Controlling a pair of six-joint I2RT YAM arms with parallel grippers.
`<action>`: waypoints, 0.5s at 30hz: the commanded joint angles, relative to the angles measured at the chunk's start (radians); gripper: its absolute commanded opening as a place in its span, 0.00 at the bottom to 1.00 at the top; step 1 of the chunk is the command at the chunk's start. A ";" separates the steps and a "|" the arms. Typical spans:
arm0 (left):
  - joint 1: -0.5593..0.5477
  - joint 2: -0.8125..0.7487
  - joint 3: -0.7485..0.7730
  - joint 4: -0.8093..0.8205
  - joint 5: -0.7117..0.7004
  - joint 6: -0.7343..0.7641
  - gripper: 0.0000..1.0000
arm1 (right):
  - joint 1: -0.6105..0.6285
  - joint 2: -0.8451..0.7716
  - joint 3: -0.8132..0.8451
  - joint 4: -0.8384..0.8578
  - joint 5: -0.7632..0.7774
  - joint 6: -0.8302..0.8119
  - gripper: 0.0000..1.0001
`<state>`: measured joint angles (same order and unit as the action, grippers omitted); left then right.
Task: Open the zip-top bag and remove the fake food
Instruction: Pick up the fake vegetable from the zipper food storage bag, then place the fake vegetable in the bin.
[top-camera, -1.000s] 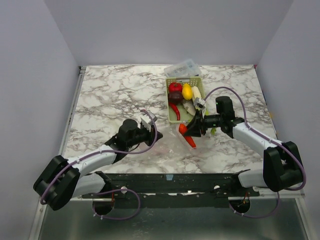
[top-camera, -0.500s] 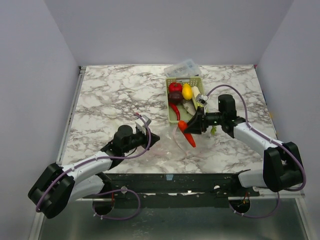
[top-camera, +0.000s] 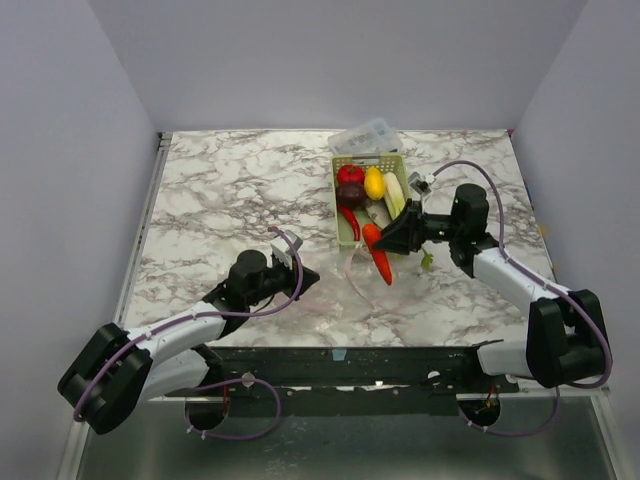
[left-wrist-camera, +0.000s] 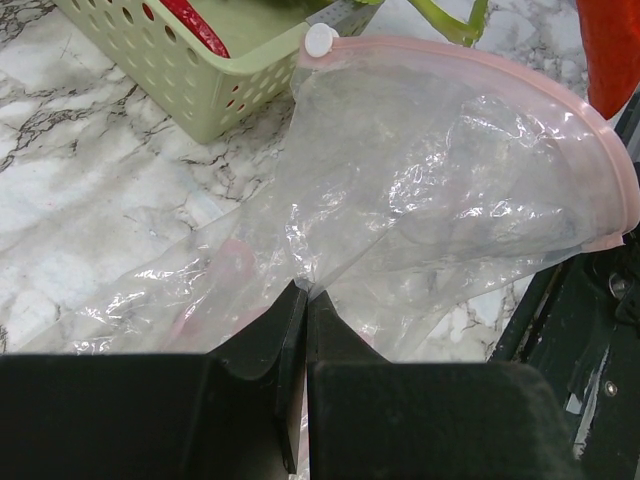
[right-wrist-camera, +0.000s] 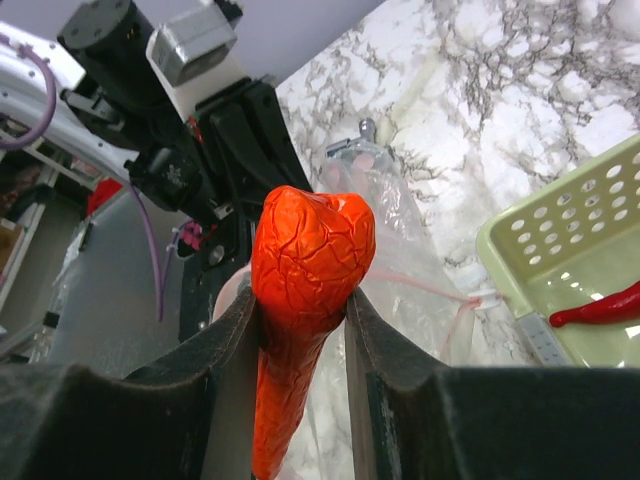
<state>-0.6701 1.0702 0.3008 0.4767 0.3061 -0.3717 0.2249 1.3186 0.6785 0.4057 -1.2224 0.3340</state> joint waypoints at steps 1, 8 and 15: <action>-0.005 0.002 0.011 0.000 0.009 0.008 0.03 | -0.010 0.026 0.067 0.042 0.076 0.084 0.04; -0.005 -0.043 0.006 -0.008 0.005 0.001 0.04 | -0.013 0.063 0.186 -0.078 0.523 0.056 0.05; -0.005 -0.087 -0.007 -0.007 0.004 -0.009 0.04 | -0.013 0.161 0.222 -0.083 0.796 0.133 0.06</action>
<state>-0.6701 1.0164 0.3008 0.4686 0.3061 -0.3717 0.2203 1.4235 0.8841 0.3592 -0.6601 0.4187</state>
